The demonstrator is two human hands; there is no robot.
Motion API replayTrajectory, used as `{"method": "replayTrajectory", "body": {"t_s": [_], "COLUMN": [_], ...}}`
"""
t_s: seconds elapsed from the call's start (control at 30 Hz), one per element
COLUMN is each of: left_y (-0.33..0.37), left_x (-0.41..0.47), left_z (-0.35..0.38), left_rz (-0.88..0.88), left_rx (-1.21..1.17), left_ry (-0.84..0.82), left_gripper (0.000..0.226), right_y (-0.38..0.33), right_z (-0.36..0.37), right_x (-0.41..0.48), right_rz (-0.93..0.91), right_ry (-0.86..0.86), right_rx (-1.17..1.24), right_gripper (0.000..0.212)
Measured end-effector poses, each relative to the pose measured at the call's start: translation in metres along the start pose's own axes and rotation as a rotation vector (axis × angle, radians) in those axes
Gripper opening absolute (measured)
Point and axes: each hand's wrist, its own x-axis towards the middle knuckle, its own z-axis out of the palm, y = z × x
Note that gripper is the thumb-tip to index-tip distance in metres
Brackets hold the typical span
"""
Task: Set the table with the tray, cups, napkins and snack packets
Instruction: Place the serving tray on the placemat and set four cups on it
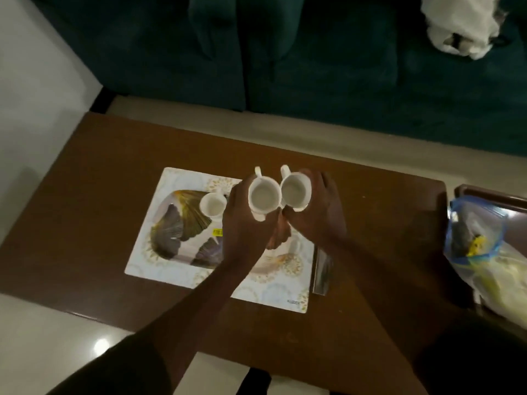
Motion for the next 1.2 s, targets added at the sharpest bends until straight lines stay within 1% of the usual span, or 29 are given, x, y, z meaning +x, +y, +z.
{"method": "replayTrajectory", "body": {"t_s": [0.17, 0.23, 0.3, 0.4, 0.47, 0.6, 0.7, 0.77, 0.83, 0.9, 0.97, 1.0, 1.07, 1.1, 1.13, 1.2], "left_y": [-0.074, -0.095, -0.109, -0.128, -0.141, -0.154, -0.16, -0.165, -0.167, -0.168, -0.172, -0.175, -0.18, -0.181, -0.181, -0.181], "left_x": [-0.037, -0.047, -0.049, -0.048, -0.05, -0.053, -0.051, -0.049, -0.046, -0.045, -0.043, -0.041, -0.036, -0.033, -0.03, -0.028], "left_z": [-0.052, -0.061, -0.065, -0.067, -0.068, -0.065, -0.063, -0.064, -0.066, -0.072, -0.082, -0.088, -0.097, -0.099, -0.1, -0.099], "left_rz": [-0.15, -0.21, -0.269, -0.248, -0.229, -0.26, -0.255, -0.251, -0.258, -0.205, -0.059, 0.008, 0.098, 0.131, 0.154, 0.142], "left_rx": [0.146, 0.19, 0.198, 0.191, 0.212, 0.21, 0.203, 0.209, 0.203, 0.233, 0.347, 0.423, 0.589, 0.658, 0.696, 0.714], "left_ry": [-0.023, -0.031, -0.012, 0.022, -0.001, -0.044, -0.054, -0.062, -0.089, -0.162, -0.282, -0.361, -0.52, -0.566, -0.576, -0.525], "left_gripper": [0.058, 0.056, 0.053, 0.058, 0.06, 0.061, 0.062, 0.068, 0.078, 0.087, 0.086, 0.087, 0.088, 0.087, 0.085, 0.079], "right_y": [-0.034, -0.036, -0.033, -0.03, -0.03, -0.029, -0.028, -0.027, -0.026, -0.026, -0.028, -0.029, -0.031, -0.032, -0.033, -0.033], "right_z": [0.066, 0.082, 0.093, 0.105, 0.115, 0.128, 0.132, 0.135, 0.136, 0.137, 0.138, 0.139, 0.142, 0.143, 0.144, 0.145], "right_x": [-0.037, -0.052, -0.059, -0.06, -0.063, -0.069, -0.07, -0.072, -0.075, -0.081, -0.087, -0.091, -0.094, -0.094, -0.092, -0.085], "right_rz": [-0.024, -0.027, -0.036, -0.027, -0.013, -0.022, -0.043, -0.054, -0.043, 0.008, 0.091, 0.128, 0.155, 0.163, 0.185, 0.209], "right_ry": [-0.208, -0.269, -0.288, -0.284, -0.297, -0.343, -0.38, -0.406, -0.406, -0.317, -0.188, -0.152, -0.162, -0.19, -0.218, -0.255], "right_rx": [-0.081, -0.1, -0.112, -0.102, -0.093, -0.089, -0.117, -0.114, -0.064, 0.003, 0.03, 0.022, -0.013, -0.024, -0.022, -0.008], "right_gripper": [0.078, 0.075, 0.071, 0.068, 0.068, 0.069, 0.074, 0.076, 0.076, 0.076, 0.071, 0.069, 0.072, 0.076, 0.076, 0.071]}}
